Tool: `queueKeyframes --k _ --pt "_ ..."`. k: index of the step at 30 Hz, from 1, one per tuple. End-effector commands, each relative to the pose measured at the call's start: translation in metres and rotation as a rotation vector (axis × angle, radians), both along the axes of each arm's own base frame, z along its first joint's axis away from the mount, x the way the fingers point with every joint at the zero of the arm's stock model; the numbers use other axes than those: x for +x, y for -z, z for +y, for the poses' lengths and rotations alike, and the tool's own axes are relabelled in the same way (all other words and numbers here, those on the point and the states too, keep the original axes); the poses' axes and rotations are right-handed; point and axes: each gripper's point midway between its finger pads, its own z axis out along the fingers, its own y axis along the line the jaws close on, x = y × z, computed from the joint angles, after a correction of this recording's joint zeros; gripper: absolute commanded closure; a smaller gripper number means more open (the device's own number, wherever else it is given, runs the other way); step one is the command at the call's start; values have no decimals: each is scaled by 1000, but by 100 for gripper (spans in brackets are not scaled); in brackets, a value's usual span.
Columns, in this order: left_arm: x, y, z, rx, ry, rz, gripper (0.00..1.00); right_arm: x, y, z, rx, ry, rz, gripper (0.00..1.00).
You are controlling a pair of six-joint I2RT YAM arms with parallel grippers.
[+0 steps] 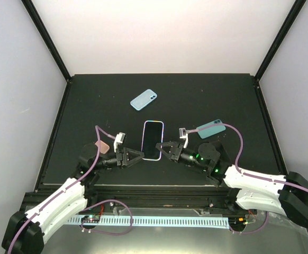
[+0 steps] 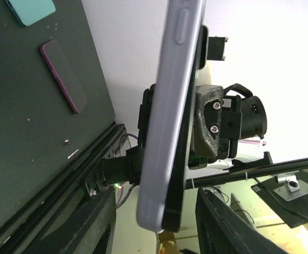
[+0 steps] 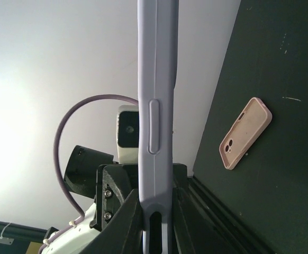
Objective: Put the phone into the phone case
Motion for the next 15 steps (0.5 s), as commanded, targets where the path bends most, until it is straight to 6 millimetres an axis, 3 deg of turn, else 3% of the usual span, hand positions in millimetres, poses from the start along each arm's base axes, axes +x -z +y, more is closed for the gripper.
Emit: queueKeyframes --k 1,11,15 --pt "2 -20 -1 -23 -4 -69 61 5 -36 2 89 17 -58 85" --pt "8 -5 -2 48 -22 -28 94 3 -21 7 34 -6 -50 85" --pt "11 -3 -2 77 -32 -29 98 1 -13 10 -2 -24 -48 84"
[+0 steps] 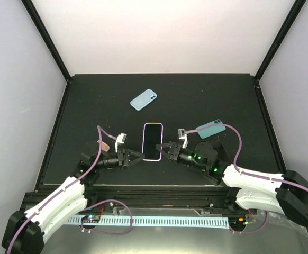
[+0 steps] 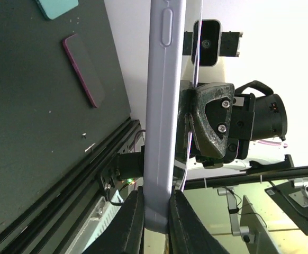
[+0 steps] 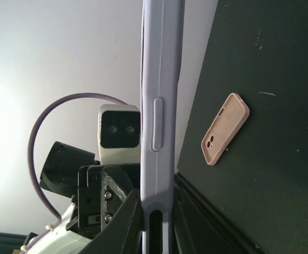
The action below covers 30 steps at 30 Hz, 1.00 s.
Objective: Put the phone into the phone case
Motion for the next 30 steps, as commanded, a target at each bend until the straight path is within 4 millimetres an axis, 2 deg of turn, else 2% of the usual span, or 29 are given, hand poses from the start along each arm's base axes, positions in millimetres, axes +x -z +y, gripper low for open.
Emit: queueKeyframes --k 1,6,9,16,19,27,30 --pt "8 -15 -1 24 -21 -50 99 -2 -29 8 51 -33 -78 85" --pt "9 -15 -1 31 -27 -60 99 -5 -25 10 40 -53 -79 82" --pt "7 -19 -1 18 -23 -83 98 -5 -28 9 40 -49 -85 75" --pt "-9 -41 -1 -43 50 -175 99 4 -37 5 20 -24 -115 65" --pt "-16 -47 -2 -56 85 -201 98 11 -42 -1 19 2 -125 64" --pt "-24 -47 -2 -59 121 -210 99 33 -52 -12 2 61 -147 63" --pt "-24 -45 -2 -53 126 -208 99 38 -51 -14 0 79 -149 68"
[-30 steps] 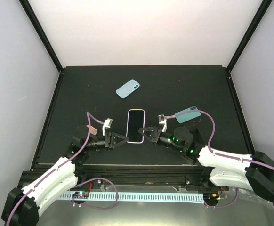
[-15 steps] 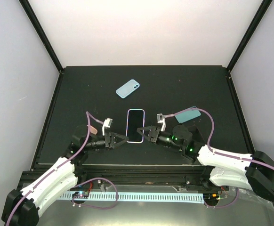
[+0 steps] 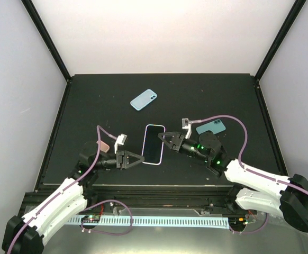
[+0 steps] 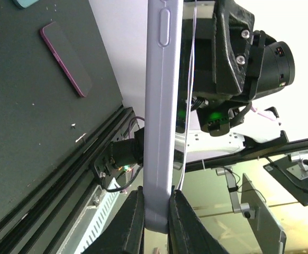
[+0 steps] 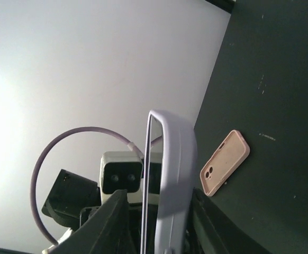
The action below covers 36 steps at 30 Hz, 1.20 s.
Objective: Put the phone into the phone case
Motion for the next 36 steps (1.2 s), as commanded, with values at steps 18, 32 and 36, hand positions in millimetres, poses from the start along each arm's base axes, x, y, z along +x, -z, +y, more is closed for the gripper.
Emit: queueKeyframes --k 18,32,36 --pt "22 7 15 197 -167 -87 67 13 32 -7 -115 -33 -30 96" --pt "29 29 30 326 -248 -83 1 29 107 8 -337 -125 11 93" --pt "31 33 32 349 -260 -85 1 42 122 13 -360 -135 31 93"
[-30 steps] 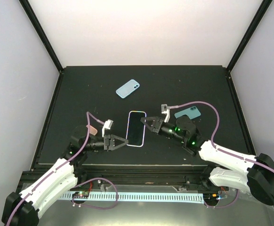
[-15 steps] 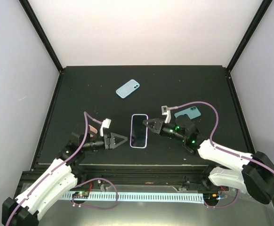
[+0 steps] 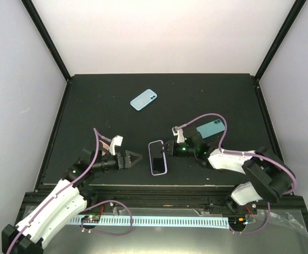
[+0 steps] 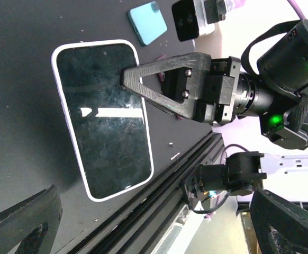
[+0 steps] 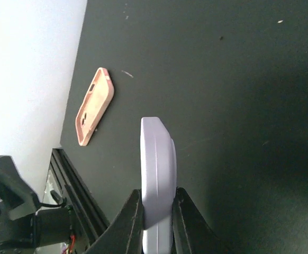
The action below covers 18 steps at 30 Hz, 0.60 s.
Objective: Put the phone into the phone case
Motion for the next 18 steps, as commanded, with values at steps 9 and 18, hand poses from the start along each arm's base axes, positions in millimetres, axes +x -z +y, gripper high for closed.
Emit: queueKeyframes --k 9,18 --pt "10 -7 6 48 -45 -47 1 38 13 13 39 -18 -17 91" --pt "10 -7 9 65 -52 -55 1 45 39 0 -19 37 54 80"
